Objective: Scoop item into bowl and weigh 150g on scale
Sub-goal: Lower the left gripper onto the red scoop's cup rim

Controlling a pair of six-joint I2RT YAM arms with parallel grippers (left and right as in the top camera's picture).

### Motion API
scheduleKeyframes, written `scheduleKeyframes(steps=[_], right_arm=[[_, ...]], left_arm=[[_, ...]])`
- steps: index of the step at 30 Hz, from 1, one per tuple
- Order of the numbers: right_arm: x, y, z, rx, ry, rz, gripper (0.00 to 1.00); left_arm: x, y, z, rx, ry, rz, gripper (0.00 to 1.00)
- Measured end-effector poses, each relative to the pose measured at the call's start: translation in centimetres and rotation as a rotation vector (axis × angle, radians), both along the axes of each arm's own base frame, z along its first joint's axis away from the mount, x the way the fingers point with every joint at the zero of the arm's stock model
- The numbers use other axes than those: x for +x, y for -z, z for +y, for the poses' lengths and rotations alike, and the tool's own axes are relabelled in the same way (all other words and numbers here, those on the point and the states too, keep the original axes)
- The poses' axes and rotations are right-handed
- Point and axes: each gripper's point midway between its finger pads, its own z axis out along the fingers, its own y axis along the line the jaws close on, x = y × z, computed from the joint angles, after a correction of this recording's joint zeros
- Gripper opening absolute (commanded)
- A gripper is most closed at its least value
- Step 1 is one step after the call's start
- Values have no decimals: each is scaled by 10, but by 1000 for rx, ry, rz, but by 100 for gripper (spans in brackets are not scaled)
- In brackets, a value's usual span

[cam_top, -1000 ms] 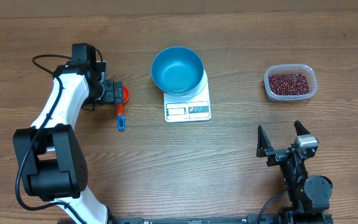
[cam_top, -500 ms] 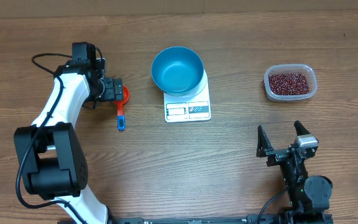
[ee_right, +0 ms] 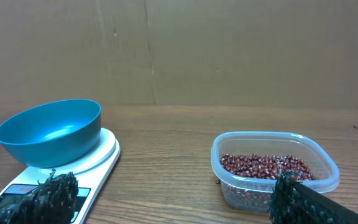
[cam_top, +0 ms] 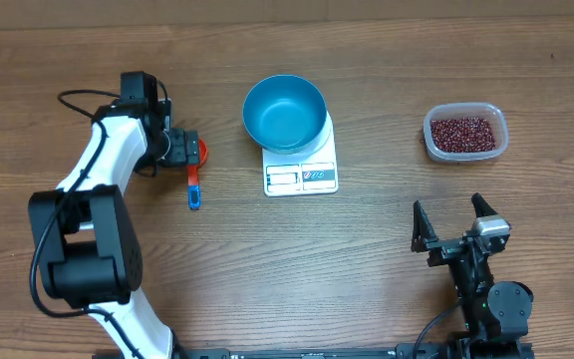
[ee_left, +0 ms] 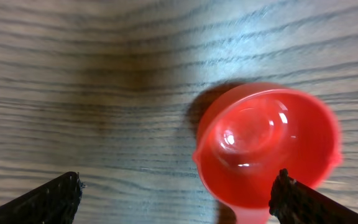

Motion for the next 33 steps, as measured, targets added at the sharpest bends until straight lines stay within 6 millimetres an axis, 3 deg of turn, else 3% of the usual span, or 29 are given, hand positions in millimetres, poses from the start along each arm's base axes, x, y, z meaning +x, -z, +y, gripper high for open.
scheduleKeyframes(steps=[4, 33], right_arm=[[0, 0, 0, 0, 0, 0, 100], [0, 0, 0, 0, 0, 0, 100]], left_arm=[[1, 8, 0, -1, 0, 8, 100], [10, 6, 1, 2, 0, -27, 99]])
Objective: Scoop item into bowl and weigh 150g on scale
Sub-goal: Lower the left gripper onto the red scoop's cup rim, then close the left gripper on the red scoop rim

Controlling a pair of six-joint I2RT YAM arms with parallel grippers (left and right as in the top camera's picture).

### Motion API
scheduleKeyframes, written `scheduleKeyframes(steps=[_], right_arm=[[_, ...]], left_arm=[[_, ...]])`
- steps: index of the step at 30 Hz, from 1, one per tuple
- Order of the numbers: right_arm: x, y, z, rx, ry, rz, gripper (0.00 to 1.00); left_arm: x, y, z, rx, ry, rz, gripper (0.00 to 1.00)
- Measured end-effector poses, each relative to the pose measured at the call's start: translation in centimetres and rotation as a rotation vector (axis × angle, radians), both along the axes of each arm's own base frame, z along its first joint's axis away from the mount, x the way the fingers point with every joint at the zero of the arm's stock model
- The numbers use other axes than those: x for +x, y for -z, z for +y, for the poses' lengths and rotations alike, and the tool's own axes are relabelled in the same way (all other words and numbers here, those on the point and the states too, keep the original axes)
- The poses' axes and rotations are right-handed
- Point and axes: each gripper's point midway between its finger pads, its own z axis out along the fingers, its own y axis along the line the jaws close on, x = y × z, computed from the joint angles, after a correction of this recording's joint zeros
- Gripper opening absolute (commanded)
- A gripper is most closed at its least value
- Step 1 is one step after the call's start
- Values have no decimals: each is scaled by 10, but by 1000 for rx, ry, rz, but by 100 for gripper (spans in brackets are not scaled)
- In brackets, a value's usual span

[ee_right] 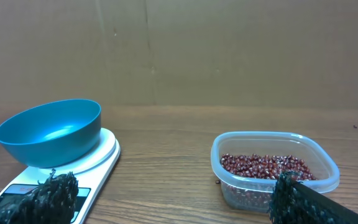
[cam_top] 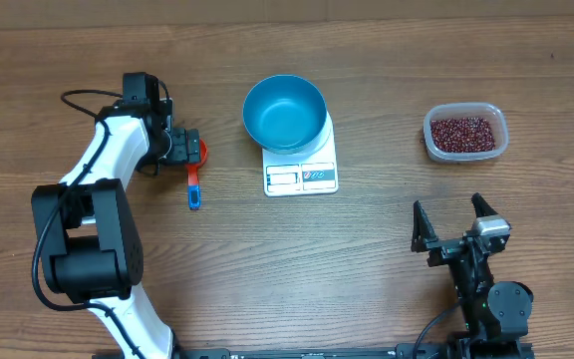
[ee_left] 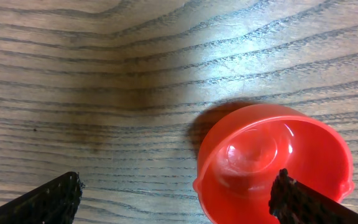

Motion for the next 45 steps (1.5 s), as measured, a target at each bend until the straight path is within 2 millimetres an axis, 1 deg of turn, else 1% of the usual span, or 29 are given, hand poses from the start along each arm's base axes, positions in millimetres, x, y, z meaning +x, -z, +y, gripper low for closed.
scheduleKeyframes(steps=[9, 17, 26, 35, 39, 42, 45], right_arm=[[0, 0, 0, 0, 0, -1, 100], [0, 0, 0, 0, 0, 0, 100], [0, 0, 0, 0, -1, 0, 100], [0, 0, 0, 0, 0, -1, 100], [0, 0, 0, 0, 0, 0, 100], [0, 0, 0, 0, 0, -1, 100], [0, 0, 0, 0, 0, 0, 100]], left_arm=[[5, -1, 0, 1, 0, -20, 100], [4, -1, 0, 1, 0, -15, 100], [0, 13, 0, -1, 0, 18, 100], [0, 13, 0, -1, 0, 18, 100], [0, 13, 0, -2, -2, 18, 93], [0, 13, 0, -2, -4, 18, 84], [0, 13, 0, -2, -5, 18, 73]])
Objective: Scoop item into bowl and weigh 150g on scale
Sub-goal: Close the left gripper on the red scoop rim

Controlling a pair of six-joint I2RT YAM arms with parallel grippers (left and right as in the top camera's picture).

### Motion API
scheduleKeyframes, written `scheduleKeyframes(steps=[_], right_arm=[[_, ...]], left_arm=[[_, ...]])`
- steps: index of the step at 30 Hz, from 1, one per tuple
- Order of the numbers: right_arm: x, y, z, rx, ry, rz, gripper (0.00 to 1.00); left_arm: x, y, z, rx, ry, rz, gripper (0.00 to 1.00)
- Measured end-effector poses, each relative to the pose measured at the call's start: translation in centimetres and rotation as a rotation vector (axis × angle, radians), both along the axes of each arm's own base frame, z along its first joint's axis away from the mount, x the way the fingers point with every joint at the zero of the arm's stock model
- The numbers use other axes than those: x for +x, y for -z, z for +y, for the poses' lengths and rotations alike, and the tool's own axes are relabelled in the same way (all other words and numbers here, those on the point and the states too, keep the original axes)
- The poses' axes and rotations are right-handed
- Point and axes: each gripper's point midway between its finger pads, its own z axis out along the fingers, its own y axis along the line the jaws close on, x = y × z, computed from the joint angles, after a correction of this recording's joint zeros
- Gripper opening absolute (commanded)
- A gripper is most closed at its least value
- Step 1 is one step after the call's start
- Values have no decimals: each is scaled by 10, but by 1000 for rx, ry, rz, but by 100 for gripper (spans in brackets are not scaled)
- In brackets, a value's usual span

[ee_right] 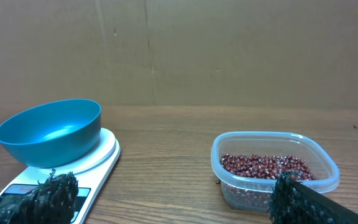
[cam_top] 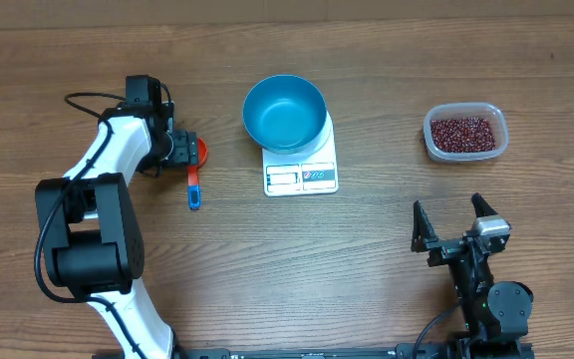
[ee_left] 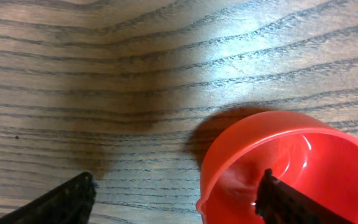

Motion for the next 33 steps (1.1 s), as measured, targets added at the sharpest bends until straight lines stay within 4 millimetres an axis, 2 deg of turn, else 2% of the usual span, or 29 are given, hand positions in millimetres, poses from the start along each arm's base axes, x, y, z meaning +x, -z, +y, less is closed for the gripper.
scheduleKeyframes(steps=[16, 19, 28, 33], right_arm=[[0, 0, 0, 0, 0, 0, 100], [0, 0, 0, 0, 0, 0, 100], [0, 0, 0, 0, 0, 0, 100], [0, 0, 0, 0, 0, 0, 100]], left_arm=[[0, 0, 0, 1, 1, 0, 19], [0, 0, 0, 1, 4, 0, 4], [0, 0, 0, 0, 1, 1, 4], [-11, 0, -1, -3, 2, 48, 4]])
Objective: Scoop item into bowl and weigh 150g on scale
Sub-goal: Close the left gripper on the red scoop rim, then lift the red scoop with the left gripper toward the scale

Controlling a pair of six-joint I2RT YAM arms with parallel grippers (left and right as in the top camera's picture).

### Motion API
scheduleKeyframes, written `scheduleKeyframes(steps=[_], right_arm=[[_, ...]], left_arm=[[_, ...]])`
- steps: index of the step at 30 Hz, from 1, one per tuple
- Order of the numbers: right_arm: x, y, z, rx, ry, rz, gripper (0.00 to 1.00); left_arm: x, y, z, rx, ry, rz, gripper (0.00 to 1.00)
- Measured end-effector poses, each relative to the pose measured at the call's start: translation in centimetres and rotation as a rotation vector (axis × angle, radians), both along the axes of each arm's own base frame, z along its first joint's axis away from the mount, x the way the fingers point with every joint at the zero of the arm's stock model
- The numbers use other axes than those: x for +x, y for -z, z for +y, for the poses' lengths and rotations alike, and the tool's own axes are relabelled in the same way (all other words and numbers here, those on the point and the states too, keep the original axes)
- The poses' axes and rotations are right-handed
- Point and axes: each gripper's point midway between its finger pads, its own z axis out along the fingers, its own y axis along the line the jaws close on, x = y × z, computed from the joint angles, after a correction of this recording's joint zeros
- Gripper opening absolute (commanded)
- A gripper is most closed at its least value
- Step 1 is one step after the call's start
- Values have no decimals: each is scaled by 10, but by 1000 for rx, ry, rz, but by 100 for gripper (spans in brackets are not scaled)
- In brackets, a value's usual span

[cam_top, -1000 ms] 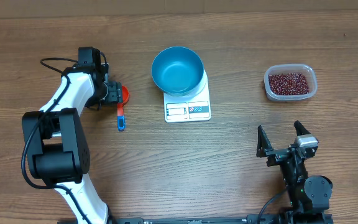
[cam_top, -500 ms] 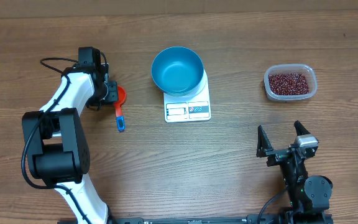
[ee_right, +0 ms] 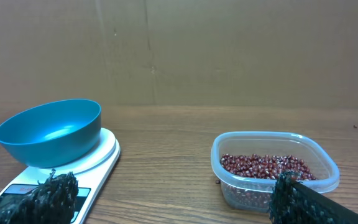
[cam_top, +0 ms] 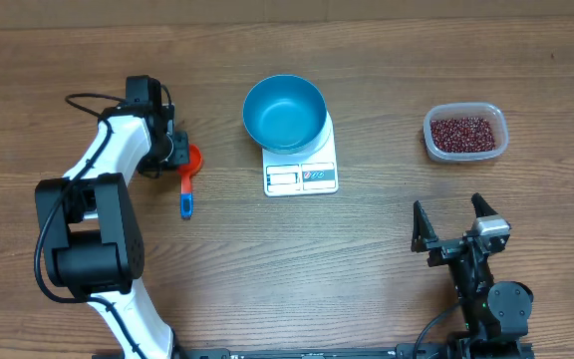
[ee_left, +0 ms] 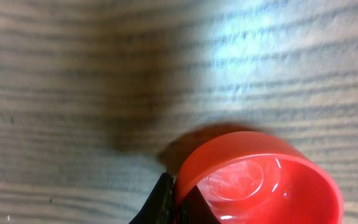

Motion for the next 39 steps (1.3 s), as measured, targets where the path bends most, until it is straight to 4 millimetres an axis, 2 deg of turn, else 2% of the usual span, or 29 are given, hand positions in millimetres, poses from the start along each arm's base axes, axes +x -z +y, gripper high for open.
scheduleKeyframes(steps=[5, 17, 24, 29, 32, 37, 39], right_arm=[[0, 0, 0, 0, 0, 0, 100], [0, 0, 0, 0, 1, 0, 100], [0, 0, 0, 0, 0, 0, 100], [0, 0, 0, 0, 0, 0, 100], [0, 0, 0, 0, 1, 0, 100], [0, 0, 0, 0, 0, 0, 100], [0, 0, 0, 0, 1, 0, 100]], left_arm=[[-6, -12, 0, -4, 0, 54, 4], [15, -102, 0, -20, -76, 29, 4], [19, -139, -8, -94, -194, -18, 4], [5, -173, -13, -148, -349, -64, 4], [-9, -204, -15, -181, -441, -113, 4], [-36, -249, -31, -216, -531, -194, 4], [-47, -260, -40, -221, -557, -207, 4]])
